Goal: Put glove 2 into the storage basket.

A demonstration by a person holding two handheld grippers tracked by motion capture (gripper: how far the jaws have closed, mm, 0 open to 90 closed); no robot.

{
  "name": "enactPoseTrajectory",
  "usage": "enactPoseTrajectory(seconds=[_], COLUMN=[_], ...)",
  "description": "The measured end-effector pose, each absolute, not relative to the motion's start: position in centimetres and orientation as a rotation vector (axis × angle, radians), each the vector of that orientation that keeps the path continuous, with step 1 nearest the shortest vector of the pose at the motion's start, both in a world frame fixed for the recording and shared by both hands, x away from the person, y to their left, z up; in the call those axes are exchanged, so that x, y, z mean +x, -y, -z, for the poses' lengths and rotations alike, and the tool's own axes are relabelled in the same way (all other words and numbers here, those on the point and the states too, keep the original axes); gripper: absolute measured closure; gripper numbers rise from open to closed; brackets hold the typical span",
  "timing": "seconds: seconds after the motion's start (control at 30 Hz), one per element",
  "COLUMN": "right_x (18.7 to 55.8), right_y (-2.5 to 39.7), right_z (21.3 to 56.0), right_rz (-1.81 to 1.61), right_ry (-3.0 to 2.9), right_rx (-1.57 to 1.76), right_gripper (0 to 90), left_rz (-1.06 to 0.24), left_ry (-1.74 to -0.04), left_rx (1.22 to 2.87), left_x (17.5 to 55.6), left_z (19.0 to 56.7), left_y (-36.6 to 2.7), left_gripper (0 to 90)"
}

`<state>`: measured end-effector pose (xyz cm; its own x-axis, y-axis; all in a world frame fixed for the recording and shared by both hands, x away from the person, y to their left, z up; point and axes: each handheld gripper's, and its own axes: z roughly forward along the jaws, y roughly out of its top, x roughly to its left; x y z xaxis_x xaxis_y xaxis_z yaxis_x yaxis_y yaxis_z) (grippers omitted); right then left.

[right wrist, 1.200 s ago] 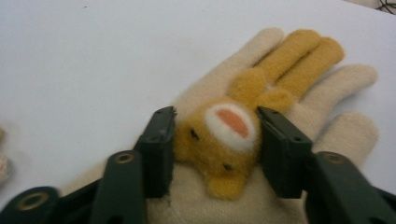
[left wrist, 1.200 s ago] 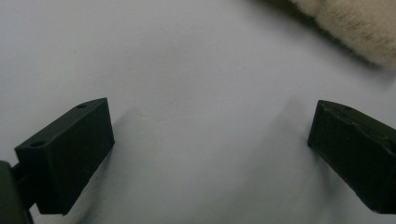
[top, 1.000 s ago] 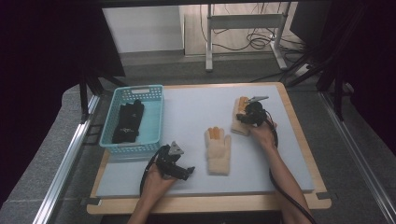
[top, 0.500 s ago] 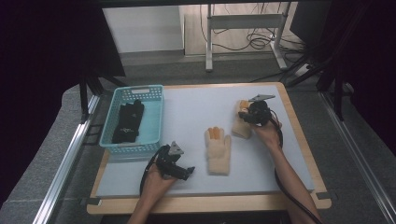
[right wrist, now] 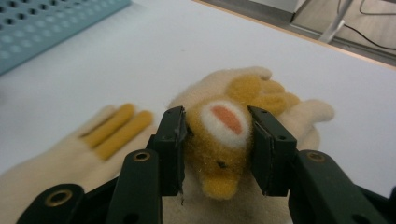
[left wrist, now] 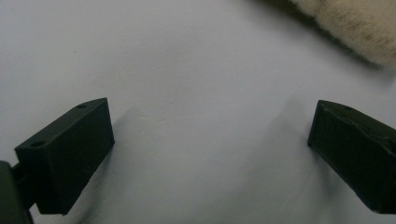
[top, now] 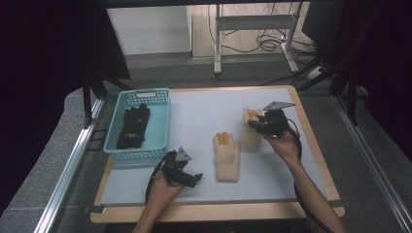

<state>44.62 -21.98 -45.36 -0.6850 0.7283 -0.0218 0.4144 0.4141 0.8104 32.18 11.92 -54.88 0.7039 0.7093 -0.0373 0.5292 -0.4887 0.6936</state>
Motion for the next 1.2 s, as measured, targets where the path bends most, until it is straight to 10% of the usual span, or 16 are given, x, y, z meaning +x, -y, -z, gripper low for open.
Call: enactPoseTrajectory(seconds=[0.57, 1.2], right_x=[37.2, 37.1], right_y=[17.0, 13.8], right_z=[44.2, 49.3], right_rz=[-1.242, -1.131], right_ry=[-2.447, -2.570], right_rx=[0.812, 0.860], right_gripper=[57.2, 50.5], left_rz=[-0.334, -0.335], left_ry=[-0.939, -0.939], left_rx=[2.207, 2.206], left_x=[32.2, 32.2], left_z=[54.9, 54.9], left_y=[-11.9, -11.9], left_gripper=[0.5, 0.5])
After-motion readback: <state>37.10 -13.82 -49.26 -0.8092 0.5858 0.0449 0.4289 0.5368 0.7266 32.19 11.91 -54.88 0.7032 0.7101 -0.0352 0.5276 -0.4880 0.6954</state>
